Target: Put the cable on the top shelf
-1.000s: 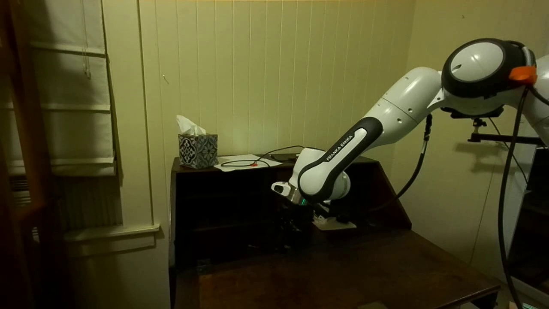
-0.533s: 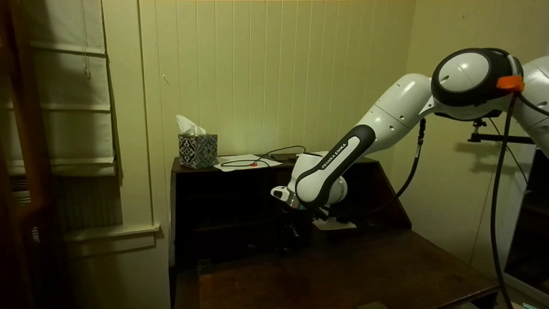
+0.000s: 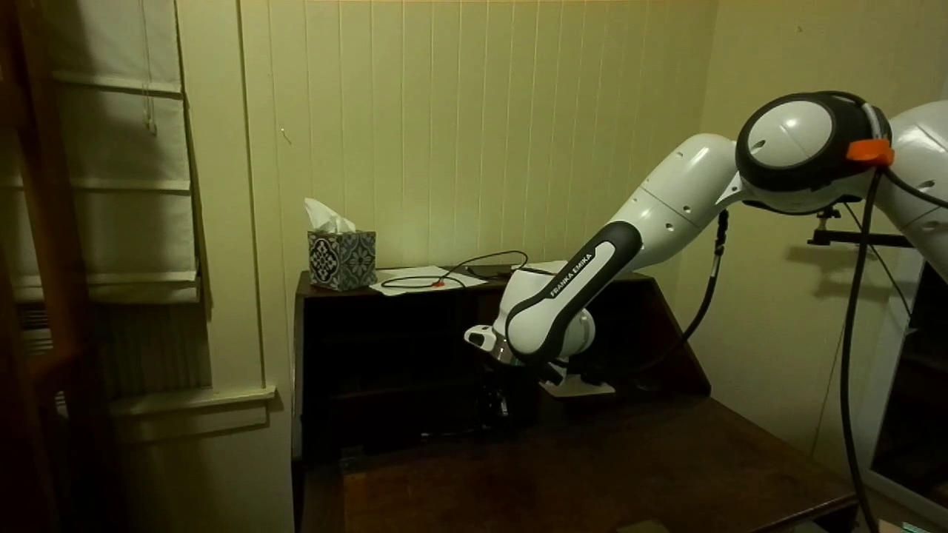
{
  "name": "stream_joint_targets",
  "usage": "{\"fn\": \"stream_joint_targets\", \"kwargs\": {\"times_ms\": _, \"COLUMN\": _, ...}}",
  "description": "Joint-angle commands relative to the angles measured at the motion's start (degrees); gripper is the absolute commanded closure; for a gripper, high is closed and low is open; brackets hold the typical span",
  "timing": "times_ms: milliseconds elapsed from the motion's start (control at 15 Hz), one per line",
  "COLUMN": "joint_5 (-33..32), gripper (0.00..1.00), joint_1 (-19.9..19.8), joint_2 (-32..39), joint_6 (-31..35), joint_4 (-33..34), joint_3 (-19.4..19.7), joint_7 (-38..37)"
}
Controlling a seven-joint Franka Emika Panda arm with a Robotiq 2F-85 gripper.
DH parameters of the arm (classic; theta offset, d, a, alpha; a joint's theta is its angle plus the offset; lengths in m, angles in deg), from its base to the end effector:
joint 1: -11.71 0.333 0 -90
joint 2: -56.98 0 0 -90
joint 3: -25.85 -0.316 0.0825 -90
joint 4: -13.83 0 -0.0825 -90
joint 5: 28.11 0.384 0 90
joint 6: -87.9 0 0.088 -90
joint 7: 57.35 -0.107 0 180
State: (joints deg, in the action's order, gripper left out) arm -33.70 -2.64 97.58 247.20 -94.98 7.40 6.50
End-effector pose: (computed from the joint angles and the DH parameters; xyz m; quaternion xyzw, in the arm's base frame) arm 0.6445 0.0390 0.1616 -0.8240 -0.5511 -0.1304 0.0144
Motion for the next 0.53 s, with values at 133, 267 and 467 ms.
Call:
{"fn": "stream_joint_targets", "kwargs": {"times_ms": 133, "joint_5": 4.45, "gripper": 0.96, "joint_1": -1.77, "joint_2": -2.9, "joint_6": -2.72, "joint_4": 2.01, "joint_3": -3.78, "joint_7": 1.59}}
{"fn": "stream_joint_targets", "kwargs": {"times_ms": 267, "joint_5": 8.76, "gripper": 0.96, "joint_1": -4.34, "joint_2": -6.13, "joint_6": -3.33, "joint_4": 2.53, "joint_3": -8.29, "joint_7": 2.34}}
{"fn": "stream_joint_targets", "kwargs": {"times_ms": 467, "joint_5": 19.32, "gripper": 0.96, "joint_1": -9.77, "joint_2": -9.92, "joint_6": -1.69, "joint_4": 4.03, "joint_3": -17.2, "joint_7": 5.32}}
